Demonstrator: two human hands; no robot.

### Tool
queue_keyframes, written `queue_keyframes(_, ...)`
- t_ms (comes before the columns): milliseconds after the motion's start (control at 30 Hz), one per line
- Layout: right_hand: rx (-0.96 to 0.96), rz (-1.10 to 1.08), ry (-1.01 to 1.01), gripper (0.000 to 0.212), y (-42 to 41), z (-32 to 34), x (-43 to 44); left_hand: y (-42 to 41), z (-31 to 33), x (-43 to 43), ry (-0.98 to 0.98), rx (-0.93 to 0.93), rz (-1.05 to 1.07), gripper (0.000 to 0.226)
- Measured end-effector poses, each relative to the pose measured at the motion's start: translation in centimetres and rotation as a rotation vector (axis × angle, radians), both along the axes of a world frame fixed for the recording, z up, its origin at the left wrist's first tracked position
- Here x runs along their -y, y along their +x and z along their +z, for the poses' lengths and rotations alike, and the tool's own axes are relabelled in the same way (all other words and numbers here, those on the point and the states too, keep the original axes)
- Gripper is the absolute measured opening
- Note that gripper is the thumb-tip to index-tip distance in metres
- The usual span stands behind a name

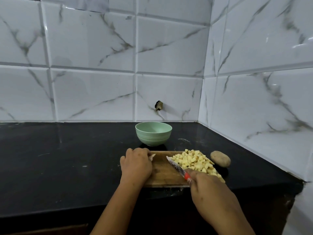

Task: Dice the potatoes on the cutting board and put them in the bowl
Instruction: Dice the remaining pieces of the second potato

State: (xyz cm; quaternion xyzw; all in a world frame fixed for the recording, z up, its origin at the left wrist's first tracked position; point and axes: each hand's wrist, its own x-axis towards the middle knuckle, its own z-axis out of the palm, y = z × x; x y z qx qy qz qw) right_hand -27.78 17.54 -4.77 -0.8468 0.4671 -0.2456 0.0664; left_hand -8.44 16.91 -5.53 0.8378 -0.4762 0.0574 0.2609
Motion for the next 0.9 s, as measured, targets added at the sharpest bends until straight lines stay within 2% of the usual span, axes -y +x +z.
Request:
queue_keyframes(267,0.072,0.000,-0.043,0.041,0.5,-0.3,0.2,-0.5,0.5,-0.9,-0.006,-0.109,-0.137,0.013)
queue_keyframes(400,0.000,0.020,-0.070,0.043,1.3,-0.2,-0.5,-0.7,0.6,-1.4,-0.051,-0.119,-0.167,0.013)
queue_keyframes(600,-0.279,0.032,-0.131,0.061,3.7,-0.3,-0.7,-1.0,0.5,-1.7,-0.131,-0.173,-0.117,0.007)
queue_keyframes(800,-0.203,0.025,-0.157,0.057,3.3,-0.2,-0.6,-1.0,0.5,-2.1,-0.133,-0.208,-0.098,0.008)
queue_keyframes(900,-0.229,0.063,-0.126,0.060,3.2,-0.5,-1.6,-0.9,0.3,-2.1,-0.154,-0.223,-0.098,0.007)
